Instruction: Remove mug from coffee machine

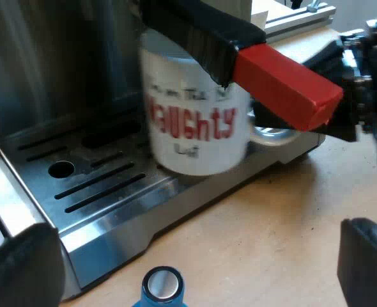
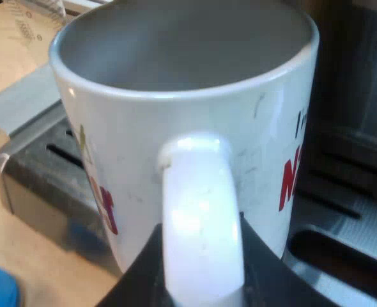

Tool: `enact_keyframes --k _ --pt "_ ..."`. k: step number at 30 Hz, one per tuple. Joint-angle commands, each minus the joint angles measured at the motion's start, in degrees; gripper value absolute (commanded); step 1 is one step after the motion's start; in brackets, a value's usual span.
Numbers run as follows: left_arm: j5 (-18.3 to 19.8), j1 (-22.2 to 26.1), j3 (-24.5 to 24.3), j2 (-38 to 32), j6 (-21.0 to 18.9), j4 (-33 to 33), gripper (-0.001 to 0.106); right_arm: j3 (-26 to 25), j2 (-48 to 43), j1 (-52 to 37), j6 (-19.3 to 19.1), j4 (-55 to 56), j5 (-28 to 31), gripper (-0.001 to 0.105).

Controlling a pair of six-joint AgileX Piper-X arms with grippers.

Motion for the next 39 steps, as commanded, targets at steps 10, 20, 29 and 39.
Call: enact_keyframes --k 10,20,29,39 --pt "0.3 -0.2 0.0 0.0 -0.2 -0.8 0.087 4.3 -15.1 0.1 0.2 12.9 4.0 0.000" --pt "9.1 -0.2 -0.7 0.0 -0.2 -0.8 0.087 4.3 -28.8 0.1 1.7 24.9 4.5 0.000" --pt "11.1 -0.2 -5.9 0.0 -3.3 0.0 0.087 4.1 -42.0 0.1 2.8 40.4 4.5 0.000" --pt "11.9 -6.4 -9.5 0.0 -3.8 2.2 0.087 3.1 -54.7 0.1 4.5 56.2 8.2 0.000"
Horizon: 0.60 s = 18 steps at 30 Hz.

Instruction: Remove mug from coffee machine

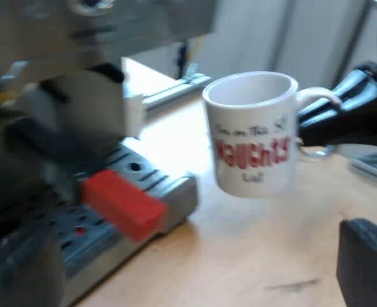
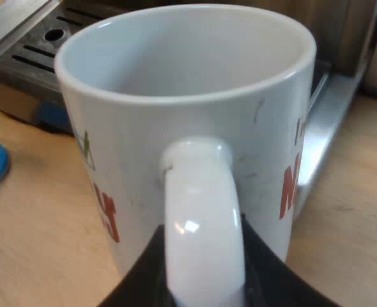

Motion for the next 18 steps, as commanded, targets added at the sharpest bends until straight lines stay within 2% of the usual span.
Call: enact_keyframes --k 1,6,9,11,16,18 --pt "0.4 -3.3 -0.8 0.1 -0.7 0.5 0.087 -2.7 -7.9 0.1 1.4 8.3 4.1 0.000" --pt "0.4 -6.0 -0.8 0.1 -0.7 0.7 0.087 -3.9 -11.4 0.1 2.9 14.1 6.6 0.000" --pt "0.4 -8.1 -0.4 0.1 1.1 0.7 0.087 -3.9 -12.3 0.1 2.9 14.6 7.1 0.000" --pt "0.4 -8.4 0.8 0.1 2.5 0.7 0.087 -3.7 -12.2 0.1 2.9 14.6 9.7 0.000" --pt "0.4 -8.4 3.8 0.1 2.7 -0.8 0.087 -2.6 -12.2 0.1 2.9 14.6 18.8 0.000" --pt "0.4 -8.4 5.0 0.1 2.7 -1.9 0.087 -1.1 -12.2 0.1 2.9 13.9 19.9 0.000"
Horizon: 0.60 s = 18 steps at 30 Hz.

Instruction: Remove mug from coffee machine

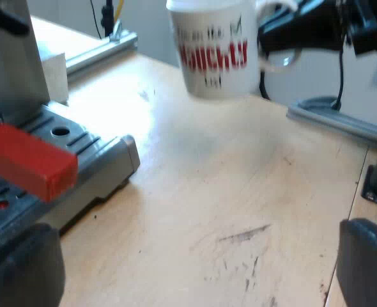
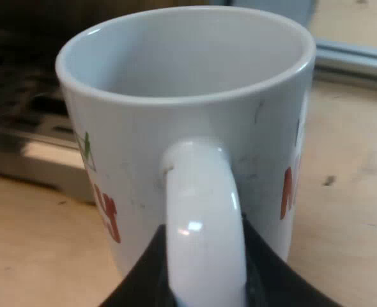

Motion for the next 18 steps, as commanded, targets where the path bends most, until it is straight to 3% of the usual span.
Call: enact_keyframes --k 1,18 --pt "0.3 -0.2 1.4 0.1 0.1 -2.7 0.087 1.4 -0.5 0.1 0.0 -3.5 2.8 0.000" --pt "0.3 -0.2 4.4 0.1 0.1 -2.7 0.087 13.9 -0.5 -1.3 0.4 -19.1 7.2 0.000"
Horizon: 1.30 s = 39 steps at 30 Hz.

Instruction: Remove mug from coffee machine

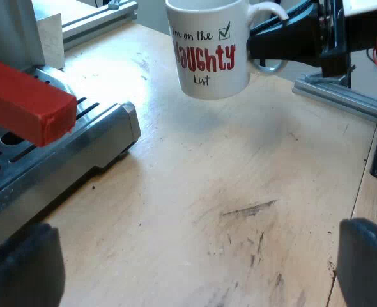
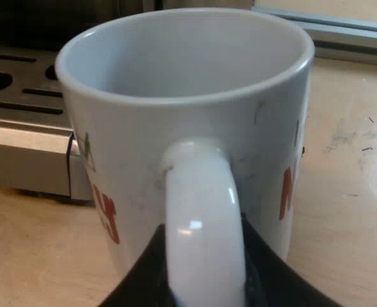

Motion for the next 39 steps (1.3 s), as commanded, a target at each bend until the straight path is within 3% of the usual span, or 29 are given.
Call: enact_keyframes --k 1,6,13,20,21,23,28,39 --pt "0.3 -0.2 0.5 0.0 0.1 -0.6 0.087 1.1 -0.5 -2.0 -0.1 -5.2 1.6 0.000" --pt "-0.6 -0.2 1.4 0.0 0.1 -0.6 0.087 3.7 -0.5 -5.7 -0.1 -10.5 0.9 0.000" --pt "-0.6 -0.2 1.4 0.0 0.1 -0.6 0.087 6.7 3.1 -14.4 -1.2 -19.5 -6.9 0.000" --pt "-0.6 -0.2 1.4 0.0 0.1 -0.6 0.087 7.6 5.6 -16.3 -1.5 -23.5 -7.8 0.000" --pt "-0.6 -0.2 1.4 0.0 0.1 -0.6 0.087 8.5 12.2 -20.1 -3.8 -32.1 -11.9 0.000" --pt "-0.6 -0.2 1.4 0.0 0.1 -0.6 0.087 8.5 19.9 -22.4 -6.5 -41.0 -14.4 0.000" --pt "-0.6 -0.2 1.4 0.0 0.1 -0.6 0.087 8.5 30.8 -23.6 -8.6 -55.1 -15.1 0.000" --pt "-0.6 -0.2 1.4 0.0 0.1 -0.6 0.087 7.7 53.7 -23.9 -8.7 -77.0 -15.1 0.000"
